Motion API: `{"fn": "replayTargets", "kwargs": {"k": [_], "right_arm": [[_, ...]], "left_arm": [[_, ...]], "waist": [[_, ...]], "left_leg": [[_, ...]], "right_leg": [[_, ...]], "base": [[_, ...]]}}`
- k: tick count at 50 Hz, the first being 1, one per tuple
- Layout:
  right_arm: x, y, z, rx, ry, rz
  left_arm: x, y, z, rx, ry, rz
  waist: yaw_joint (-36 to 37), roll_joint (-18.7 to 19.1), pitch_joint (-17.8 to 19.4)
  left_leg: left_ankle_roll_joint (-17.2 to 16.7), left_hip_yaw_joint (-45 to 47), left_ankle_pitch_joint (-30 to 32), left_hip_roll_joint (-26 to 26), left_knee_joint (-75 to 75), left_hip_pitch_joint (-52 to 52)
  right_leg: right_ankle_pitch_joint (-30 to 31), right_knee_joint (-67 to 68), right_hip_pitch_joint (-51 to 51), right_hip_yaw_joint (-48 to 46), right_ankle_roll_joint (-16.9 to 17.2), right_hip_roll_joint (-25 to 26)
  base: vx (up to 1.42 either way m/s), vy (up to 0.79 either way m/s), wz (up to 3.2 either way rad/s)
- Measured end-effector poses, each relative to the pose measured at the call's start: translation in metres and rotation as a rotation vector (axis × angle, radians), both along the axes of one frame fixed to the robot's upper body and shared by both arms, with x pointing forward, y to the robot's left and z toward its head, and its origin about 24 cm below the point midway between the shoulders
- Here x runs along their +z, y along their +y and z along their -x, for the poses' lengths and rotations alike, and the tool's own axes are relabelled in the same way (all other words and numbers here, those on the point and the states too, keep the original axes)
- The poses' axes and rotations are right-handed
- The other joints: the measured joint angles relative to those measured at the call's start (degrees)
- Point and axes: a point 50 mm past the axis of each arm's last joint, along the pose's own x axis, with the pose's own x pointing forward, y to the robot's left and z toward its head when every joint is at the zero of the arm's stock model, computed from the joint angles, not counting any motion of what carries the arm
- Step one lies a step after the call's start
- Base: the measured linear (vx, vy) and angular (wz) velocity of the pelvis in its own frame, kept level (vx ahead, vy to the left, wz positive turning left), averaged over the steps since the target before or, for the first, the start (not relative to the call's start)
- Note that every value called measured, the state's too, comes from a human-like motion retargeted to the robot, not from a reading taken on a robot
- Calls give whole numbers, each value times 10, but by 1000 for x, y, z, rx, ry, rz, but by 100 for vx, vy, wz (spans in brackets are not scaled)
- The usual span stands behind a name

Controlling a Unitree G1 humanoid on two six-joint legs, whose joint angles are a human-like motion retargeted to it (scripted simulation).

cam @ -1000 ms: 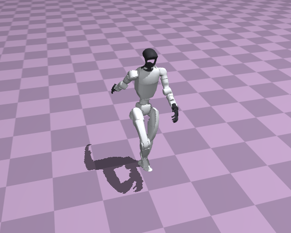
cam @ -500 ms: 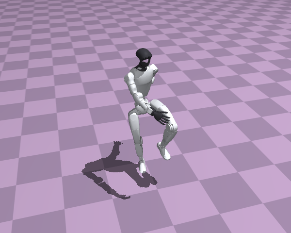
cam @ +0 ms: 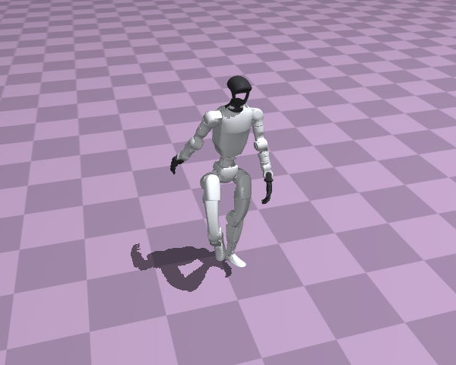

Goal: In place motions

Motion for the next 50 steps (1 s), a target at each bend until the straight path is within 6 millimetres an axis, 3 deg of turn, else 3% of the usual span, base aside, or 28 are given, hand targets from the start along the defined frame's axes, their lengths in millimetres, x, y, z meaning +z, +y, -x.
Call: {"fn": "replayTargets", "kwargs": {"k": [3, 5, 7, 10, 13, 15, 17, 19, 21, 22, 23, 25, 27, 28, 30, 33, 35, 37, 40, 46, 50], "right_arm": [[-6, -2, -3, -348, -247, 252], [-3, -12, -1, -431, -306, 420], [8, -17, 17, -463, -238, 556], [28, -18, 47, -389, -61, 666], [18, -11, 33, -228, -36, 558], [-2, -5, 1, -150, -144, 394], [-25, 4, -46, -108, -338, 206], [-41, 10, -97, -48, -545, 104], [-50, 11, -153, 67, -728, 125], [-51, 13, -180, 134, -810, 145], [-51, 16, -204, 204, -879, 146], [-48, 27, -243, 351, -1011, 77], [-42, 41, -278, 499, -1135, -106], [-38, 42, -290, 543, -1172, -158], [-27, 39, -316, 672, -1245, -228], [-6, 43, -360, 954, -1336, -253], [-1, 42, -370, 1091, -1313, -207], [-8, 34, -358, 1118, -1223, -131], [-27, 26, -320, 1032, -1064, -88], [-53, 33, -228, 677, -794, -214], [-54, 36, -173, 550, -614, -177]], "left_arm": [[62, 15, -75, -215, -290, -111], [91, 35, -95, -266, -427, -234], [98, 33, -97, -293, -526, -297], [83, 10, -83, -286, -588, -259], [54, -10, -58, -259, -480, -159], [28, -15, -32, -228, -335, -117], [0, -13, 6, -175, -160, -109], [-26, -9, 54, -109, 13, -131], [-45, -5, 108, -40, 175, -178], [-51, -2, 133, -9, 250, -204], [-54, 2, 156, 15, 319, -228], [-57, 11, 205, 45, 475, -275], [-53, 25, 244, 66, 630, -357], [-51, 28, 253, 69, 668, -389], [-48, 29, 267, 121, 703, -443], [-48, 36, 275, 278, 677, -382], [-47, 39, 278, 321, 689, -322], [-47, 38, 283, 334, 735, -312], [-48, 33, 281, 350, 725, -316], [-55, 27, 239, 256, 557, -238], [-56, 27, 230, 191, 530, -248]], "waist": [[-79, 23, 87], [-155, 17, 121], [-165, 29, 111], [-126, 45, 51], [-93, 34, 30], [-76, 27, 27], [-64, 29, 17], [-64, 28, 2], [-67, 11, -7], [-69, -3, -8], [-76, -15, -7], [-71, -33, -27], [-2, -42, -54], [29, -35, -65], [75, -35, -74], [82, -49, -31], [55, -48, -21], [42, -45, -31], [31, -44, -54], [35, -58, -47], [26, -63, -61]], "left_leg": [[18, -84, -3, -2, 19, 0], [22, -128, -2, -3, 25, 6], [24, -130, 0, 1, 18, 3], [30, -119, -2, -6, 17, -13], [30, -104, -1, -21, 13, -6], [29, -83, 0, -28, 5, 5], [27, -61, -1, -28, -2, 11], [26, -45, -3, -36, -8, 16], [25, -33, -8, -60, -14, 27], [27, -30, -12, -79, -15, 33], [33, -38, -16, -101, -14, 41], [45, -49, -26, -138, -12, 43], [35, -14, -34, -134, -16, 32], [31, -4, -36, -122, -14, 19], [23, 4, -40, -110, -11, 0], [15, 25, -38, -117, -20, 16], [7, 6, -33, -115, -22, 18], [3, -7, -31, -112, -21, 11], [-3, -26, -32, -105, -15, 0], [-7, -52, -31, -113, -14, 3], [-10, -69, -30, -115, -16, 4]], "right_leg": [[-57, 147, -88, -11, 0, -45], [-99, 190, -131, -8, 0, -52], [-127, 195, -181, 2, -12, -30], [-133, 171, -216, 16, -32, -24], [-109, 103, -149, 25, -18, -27], [-78, 27, -73, 32, 0, -14], [-42, -97, 14, 45, 0, 15], [-15, -269, 109, 85, 0, 57], [11, -481, 215, 159, 0, 98], [-17, -572, 266, 189, 0, 107], [-133, -621, 307, 195, 0, 99], [-253, -695, 362, -40, -51, 47], [-225, -711, 325, 135, -49, 36], [-213, -712, 312, 155, -40, 26], [-218, -707, 288, 89, -46, 12], [-230, -699, 284, 127, -67, 31], [-231, -704, 296, 106, -65, 28], [-236, -713, 303, 87, -63, 31], [-245, -713, 308, 72, -51, 30], [-252, -717, 334, 40, -45, 38], [-254, -722, 345, 22, -40, 41]], "base": [[-33, 47, 123], [-4, 21, 150], [30, 8, 25], [41, 5, -55], [15, 3, -51], [0, 0, -70], [3, -2, -89], [12, -6, -59], [14, -18, -32], [12, -17, -3], [15, -1, 21], [18, 9, -10], [8, -13, -126], [-6, -20, -106], [-19, -16, -72], [-15, -19, -23], [-4, -14, 109], [3, -9, 100], [14, -5, 88], [3, -5, 57], [8, -4, 50]]}}
